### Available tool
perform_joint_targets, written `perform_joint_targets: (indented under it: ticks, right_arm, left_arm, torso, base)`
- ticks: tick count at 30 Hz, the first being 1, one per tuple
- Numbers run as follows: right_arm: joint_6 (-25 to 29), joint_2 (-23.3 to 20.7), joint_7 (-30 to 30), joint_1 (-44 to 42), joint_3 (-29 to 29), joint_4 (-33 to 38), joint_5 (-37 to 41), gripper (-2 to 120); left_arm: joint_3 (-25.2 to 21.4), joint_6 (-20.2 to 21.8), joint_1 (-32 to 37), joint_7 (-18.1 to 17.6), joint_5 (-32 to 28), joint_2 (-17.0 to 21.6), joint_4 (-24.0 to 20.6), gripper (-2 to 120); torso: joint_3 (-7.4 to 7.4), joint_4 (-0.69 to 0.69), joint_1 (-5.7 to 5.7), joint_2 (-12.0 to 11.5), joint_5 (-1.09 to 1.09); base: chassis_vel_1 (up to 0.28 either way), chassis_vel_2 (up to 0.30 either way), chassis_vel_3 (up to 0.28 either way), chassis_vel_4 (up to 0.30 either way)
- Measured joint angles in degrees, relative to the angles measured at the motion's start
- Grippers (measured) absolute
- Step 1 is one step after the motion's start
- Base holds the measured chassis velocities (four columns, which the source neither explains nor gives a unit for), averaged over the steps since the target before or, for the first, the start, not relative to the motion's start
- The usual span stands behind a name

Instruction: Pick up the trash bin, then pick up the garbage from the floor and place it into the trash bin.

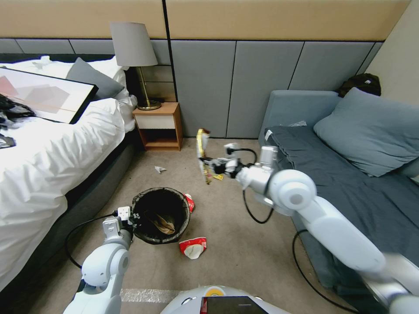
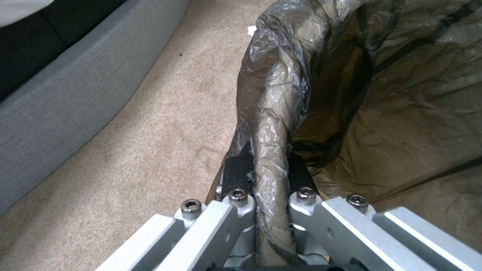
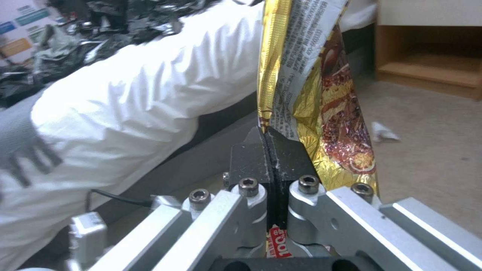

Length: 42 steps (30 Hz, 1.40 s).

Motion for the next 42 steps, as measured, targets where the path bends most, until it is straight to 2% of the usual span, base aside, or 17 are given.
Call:
perform_joint_targets:
  ticks: [6,7,9,12,17,29,37,42]
  right_arm:
    - [-0.15,4.71,3.23,5.65,-6.92,-2.62,4.88,0]
    - [-0.19,6.67,4.31,6.45,-9.02,-3.44,6.11,0]
    - [-0.39,9.03,5.26,6.66,-11.70,-4.67,6.10,0]
    - [-0.44,10.25,5.78,5.73,-13.42,-5.60,5.15,0]
    - [-0.41,10.60,6.52,2.85,-14.91,-6.18,2.85,0]
    - [-0.42,12.45,7.77,0.49,-18.98,-7.95,0.70,0]
    - [-1.27,12.59,8.08,-0.87,-19.20,-9.62,-0.86,0]
    - [-1.22,12.96,8.23,-1.86,-18.75,-10.44,-1.11,20]
  left_arm:
    - [-0.25,0.00,-0.42,0.05,0.20,-0.27,0.56,0]
    - [-0.34,0.00,-0.46,0.05,0.21,-0.35,0.76,0]
    - [-0.56,0.00,-0.55,0.08,0.15,-0.37,0.82,0]
    - [-0.84,0.00,-0.70,0.08,-0.03,-0.24,0.76,0]
    - [-1.02,0.00,-1.10,0.08,-0.26,0.06,0.78,0]
    - [-1.08,0.00,-1.21,0.06,-0.29,-0.23,1.38,0]
    - [-1.25,0.00,-0.97,0.07,-0.30,-0.17,1.23,0]
    - [-1.35,0.00,-0.92,0.13,-0.27,-0.21,1.77,0]
  torso:
    - [0.00,0.01,0.00,0.00,-0.01]
    - [0.00,0.01,0.00,0.00,-0.01]
    - [0.00,0.02,0.00,0.00,-0.01]
    - [-0.01,0.02,0.00,0.00,0.00]
    - [-0.01,-0.02,0.00,0.00,0.01]
    - [-0.01,0.00,0.00,0.00,0.00]
    - [-0.01,0.00,0.00,0.00,0.01]
    - [-0.01,0.01,0.00,0.00,0.01]
  base:
    - [0.000,0.000,0.000,0.000]
    - [0.000,0.000,0.000,0.000]
    - [0.000,0.000,0.000,0.000]
    - [0.000,0.000,0.000,0.000]
    - [0.000,0.000,0.000,0.000]
    - [0.000,0.000,0.000,0.000]
    - [0.000,0.000,0.000,0.000]
    - [0.000,0.000,0.000,0.000]
